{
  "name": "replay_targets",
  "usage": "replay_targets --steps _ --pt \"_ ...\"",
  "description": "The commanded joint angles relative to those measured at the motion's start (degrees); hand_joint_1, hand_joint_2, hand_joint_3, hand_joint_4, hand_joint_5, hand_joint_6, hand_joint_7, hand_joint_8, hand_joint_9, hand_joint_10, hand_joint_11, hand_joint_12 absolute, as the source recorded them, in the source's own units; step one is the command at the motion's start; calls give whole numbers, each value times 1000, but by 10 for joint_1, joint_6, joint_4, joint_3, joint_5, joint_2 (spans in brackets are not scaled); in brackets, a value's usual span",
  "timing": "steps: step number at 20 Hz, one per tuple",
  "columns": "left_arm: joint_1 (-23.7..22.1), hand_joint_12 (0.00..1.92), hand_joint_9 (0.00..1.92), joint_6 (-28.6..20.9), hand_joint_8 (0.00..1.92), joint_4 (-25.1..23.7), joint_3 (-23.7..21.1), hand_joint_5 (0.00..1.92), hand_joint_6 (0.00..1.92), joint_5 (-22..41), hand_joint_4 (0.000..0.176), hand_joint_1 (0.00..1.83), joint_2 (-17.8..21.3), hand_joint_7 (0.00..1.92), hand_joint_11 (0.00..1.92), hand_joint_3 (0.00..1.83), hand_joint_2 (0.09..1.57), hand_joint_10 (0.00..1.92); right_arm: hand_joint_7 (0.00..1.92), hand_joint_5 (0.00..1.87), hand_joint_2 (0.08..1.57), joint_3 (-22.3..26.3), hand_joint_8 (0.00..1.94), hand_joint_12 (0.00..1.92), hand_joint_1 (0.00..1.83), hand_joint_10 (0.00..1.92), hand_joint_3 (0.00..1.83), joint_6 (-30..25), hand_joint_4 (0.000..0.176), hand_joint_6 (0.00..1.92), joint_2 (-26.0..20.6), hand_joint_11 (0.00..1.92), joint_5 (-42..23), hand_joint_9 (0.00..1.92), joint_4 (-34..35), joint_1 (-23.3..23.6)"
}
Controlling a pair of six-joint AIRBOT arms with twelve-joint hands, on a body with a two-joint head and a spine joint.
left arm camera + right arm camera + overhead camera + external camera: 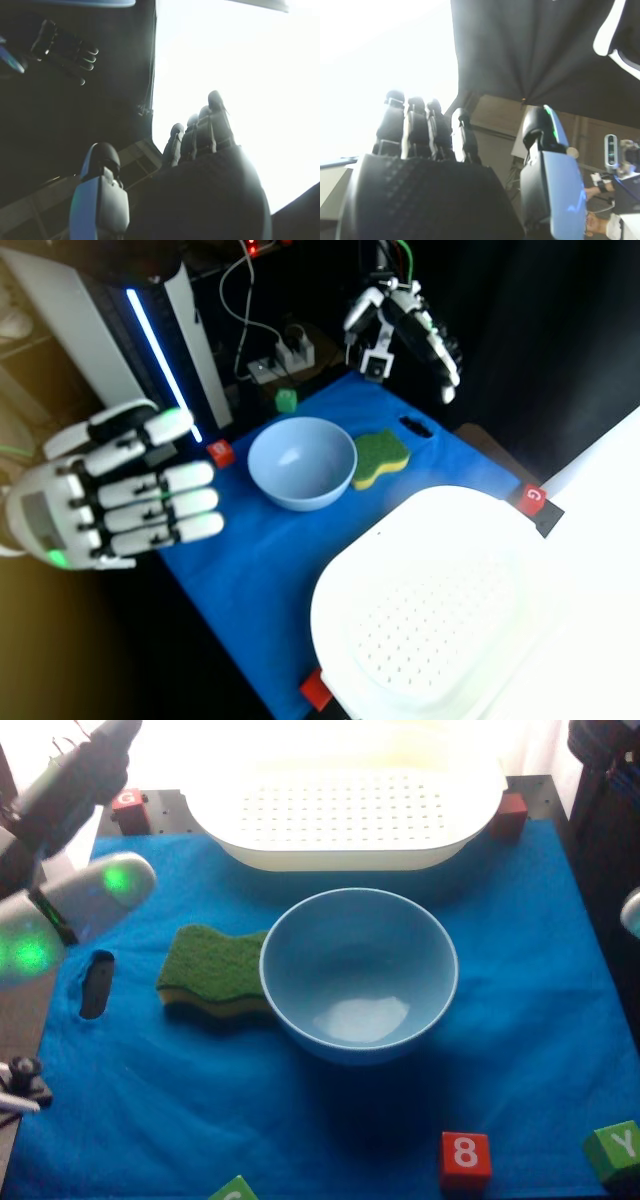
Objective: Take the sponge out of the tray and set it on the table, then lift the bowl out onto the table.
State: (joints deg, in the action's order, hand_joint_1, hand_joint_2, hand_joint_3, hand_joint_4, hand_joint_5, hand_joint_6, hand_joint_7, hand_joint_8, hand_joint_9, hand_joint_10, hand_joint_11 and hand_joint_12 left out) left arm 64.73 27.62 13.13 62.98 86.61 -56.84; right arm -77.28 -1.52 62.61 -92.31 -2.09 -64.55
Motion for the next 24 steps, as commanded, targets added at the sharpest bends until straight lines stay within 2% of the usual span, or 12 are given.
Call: replay_targets --steps 1,6,10,11,12,13,14,16,17,18,20,24 --pt "-13 22 40 -4 0 2 4 0 0 100 154 53 7 0 22 10 1207 3 0 0 1122 0 0 0 397 0 0 -5 176 0 -1 0 -87 0 22 5" --pt "-56 42 197 -7 0 -17 18 0 0 126 141 272 19 104 239 0 1064 0 0 30 933 2 0 0 453 0 0 16 162 4 -13 0 -87 0 15 40" --pt "-102 67 439 6 18 -55 15 663 66 126 22 226 36 502 338 4 1131 15 179 311 971 35 9 42 520 11 3 70 122 42 -56 135 -87 161 -13 86" --pt "-103 128 639 9 22 -56 15 917 105 126 0 460 36 743 500 0 1054 26 502 742 987 48 31 90 645 28 2 92 52 63 -66 275 -87 372 -15 89" --pt "-115 223 774 16 27 -59 12 969 130 127 0 563 36 884 558 6 1058 29 646 1017 1031 64 19 116 680 23 4 102 5 48 -80 378 -88 502 -19 96" --pt "-122 348 818 17 16 -59 7 970 136 127 0 616 37 944 535 6 1070 13 685 1110 1044 75 14 119 981 28 0 103 142 579 -92 455 -88 582 -27 105" --pt "-126 526 650 17 2 -55 -2 694 26 127 0 636 44 648 357 0 1084 2 712 963 1106 80 8 124 997 20 18 103 164 960 -98 521 -88 630 -32 114" --pt "-127 1129 833 -2 27 -42 -12 638 15 127 0 503 50 751 271 0 1203 87 503 451 1102 90 0 157 864 6 5 99 41 110 -106 652 -88 647 -29 123" --pt "-127 1236 777 -8 188 -36 -17 754 1022 127 139 833 51 894 233 0 1208 468 836 693 1204 98 106 622 968 105 8 98 4 1078 -110 692 -88 866 -24 127" --pt "-127 1236 777 -9 188 -32 -27 754 1022 127 139 833 55 894 233 0 1208 468 836 693 1204 104 106 622 968 105 8 98 4 1078 -111 692 -88 866 -21 132" --pt "-126 1406 690 -21 705 -26 -41 884 865 127 0 717 56 939 211 3 1289 1085 1048 1090 1152 116 964 1420 725 1222 0 93 0 816 -106 413 -88 781 -6 134" --pt "-119 1335 548 -58 980 -10 -50 646 991 127 0 474 38 668 240 5 1375 1066 680 1141 1209 112 1305 1805 432 1528 2 36 0 670 -69 238 -88 471 18 134"
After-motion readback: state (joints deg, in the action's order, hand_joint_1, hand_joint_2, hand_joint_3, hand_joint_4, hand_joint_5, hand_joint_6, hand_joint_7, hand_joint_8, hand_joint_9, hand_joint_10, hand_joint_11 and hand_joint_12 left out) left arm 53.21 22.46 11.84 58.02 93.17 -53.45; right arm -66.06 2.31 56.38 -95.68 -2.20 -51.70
